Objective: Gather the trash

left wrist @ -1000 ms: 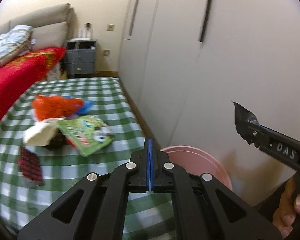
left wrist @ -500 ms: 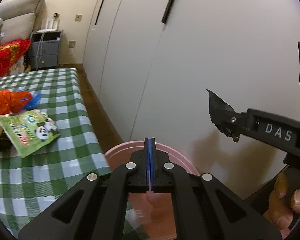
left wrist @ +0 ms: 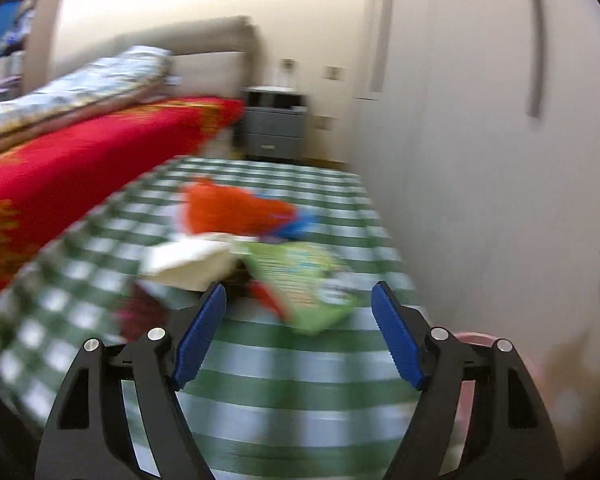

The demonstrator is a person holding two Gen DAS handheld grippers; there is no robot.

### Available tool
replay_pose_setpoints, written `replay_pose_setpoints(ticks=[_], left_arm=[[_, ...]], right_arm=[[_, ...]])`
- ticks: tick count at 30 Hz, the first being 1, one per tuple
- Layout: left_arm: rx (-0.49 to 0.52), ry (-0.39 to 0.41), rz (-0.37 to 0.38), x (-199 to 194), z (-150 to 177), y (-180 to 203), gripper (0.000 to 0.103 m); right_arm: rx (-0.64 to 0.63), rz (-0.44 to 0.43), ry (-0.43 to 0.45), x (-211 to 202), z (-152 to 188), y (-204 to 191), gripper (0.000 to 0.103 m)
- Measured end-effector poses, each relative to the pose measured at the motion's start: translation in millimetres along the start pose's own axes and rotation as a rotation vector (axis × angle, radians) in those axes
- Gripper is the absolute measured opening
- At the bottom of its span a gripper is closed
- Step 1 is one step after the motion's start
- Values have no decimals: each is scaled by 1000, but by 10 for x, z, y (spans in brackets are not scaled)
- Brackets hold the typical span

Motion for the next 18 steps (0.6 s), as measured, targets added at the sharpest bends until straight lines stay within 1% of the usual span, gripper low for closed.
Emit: replay_pose_setpoints(ticks=[4,7,10,11,13,14,15,17,18], left_arm=[[-16,5,-150,-42,-17,-430,72],[-33,-9,-197,-55,-47,-647,71],[-63,-54,-227,31,-27,-846,68],[-71,-70,-230,34,-14,-861,65],[-101,-111,-216,101,36,-962,54],[-110,-125,-208,121,62,-989,41],[-116,-136,-200,146,85,-1002,26],[-124,-148,-177,156,105,-1011,8],[-119,-144,-167,151,96,-993,5]], right_arm=[[-5,-17,-8,50,9,-93,46],[-15,-30,-13,84,19,-175,46],[-27,-43,-21,115,40,-248,46],[-32,-47,-24,127,47,-272,46],[-41,-53,-29,145,61,-310,46],[-43,-55,-31,149,67,-323,46],[-45,-56,-32,150,73,-334,46],[-48,-59,-33,147,80,-353,46],[-49,-60,-33,145,82,-357,46]])
Point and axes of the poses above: each gripper's, at about its wrist camera, not at the fingertips, and x roughly the way its jaws point, y to its right, z to its underside, the point moved 4 cm from there along x, roughly the way its jaws point, and after that the axes turned 10 degrees about z, right-handed, at the moved point
